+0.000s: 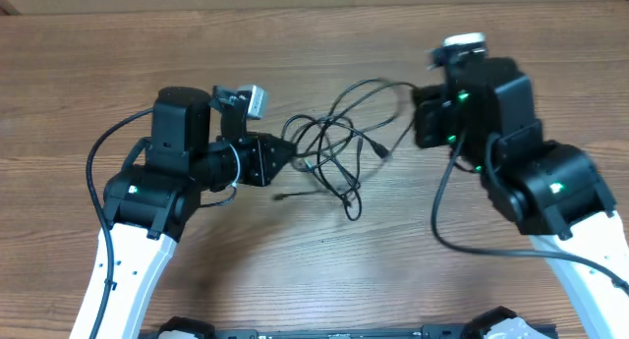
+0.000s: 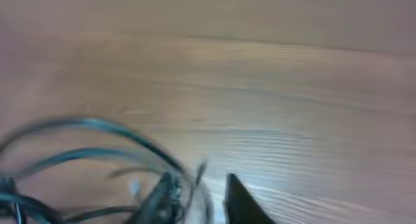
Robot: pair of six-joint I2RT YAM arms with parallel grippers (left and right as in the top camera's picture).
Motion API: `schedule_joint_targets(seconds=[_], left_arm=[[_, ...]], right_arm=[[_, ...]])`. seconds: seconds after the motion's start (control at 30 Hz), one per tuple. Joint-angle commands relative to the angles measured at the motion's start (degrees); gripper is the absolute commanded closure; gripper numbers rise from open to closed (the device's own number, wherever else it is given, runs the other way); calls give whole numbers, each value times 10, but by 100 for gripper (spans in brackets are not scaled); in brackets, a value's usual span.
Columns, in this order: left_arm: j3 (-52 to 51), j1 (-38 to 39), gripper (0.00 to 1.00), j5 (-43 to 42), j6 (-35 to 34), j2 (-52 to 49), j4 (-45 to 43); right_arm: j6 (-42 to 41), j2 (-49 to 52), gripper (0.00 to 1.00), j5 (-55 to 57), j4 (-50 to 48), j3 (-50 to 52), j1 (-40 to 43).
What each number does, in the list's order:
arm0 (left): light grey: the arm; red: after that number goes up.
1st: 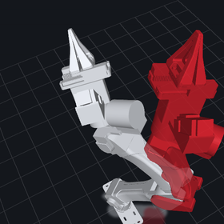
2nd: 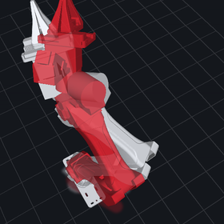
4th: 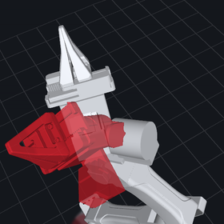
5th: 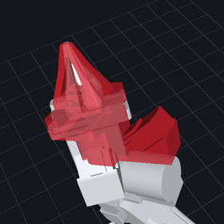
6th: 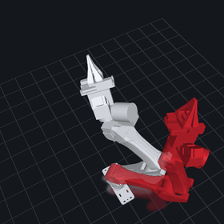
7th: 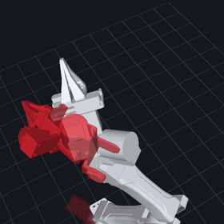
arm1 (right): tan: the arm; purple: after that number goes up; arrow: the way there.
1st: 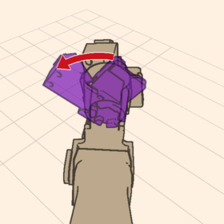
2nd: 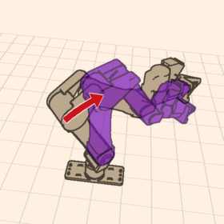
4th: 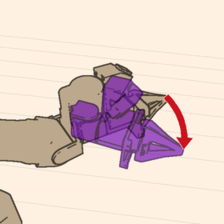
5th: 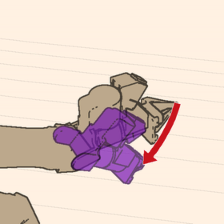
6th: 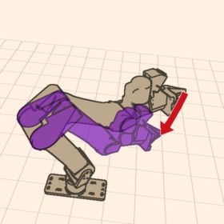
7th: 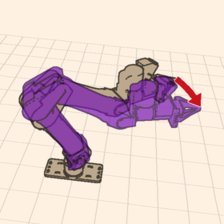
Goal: Untangle cables
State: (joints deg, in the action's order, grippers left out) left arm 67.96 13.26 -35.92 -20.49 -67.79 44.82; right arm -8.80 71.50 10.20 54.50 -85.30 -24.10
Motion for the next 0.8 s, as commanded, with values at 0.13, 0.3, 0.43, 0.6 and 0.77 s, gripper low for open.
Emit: schedule_joint_targets(seconds=[0.13,0.3,0.43,0.6,0.77], left_arm=[[4,-7,96,17,136,0,3],[4,-7,96,-65,206,0,2],[4,-7,96,-136,235,0,-10],[4,-7,96,-207,190,0,-78],[4,-7,96,-240,177,0,-104]], right_arm=[[211,-17,3,-83,36,-5,11],[437,-16,3,-294,70,-5,11],[523,-5,0,-393,76,-5,9],[527,32,1,-450,78,-5,7],[546,50,5,-448,78,-5,-12]])
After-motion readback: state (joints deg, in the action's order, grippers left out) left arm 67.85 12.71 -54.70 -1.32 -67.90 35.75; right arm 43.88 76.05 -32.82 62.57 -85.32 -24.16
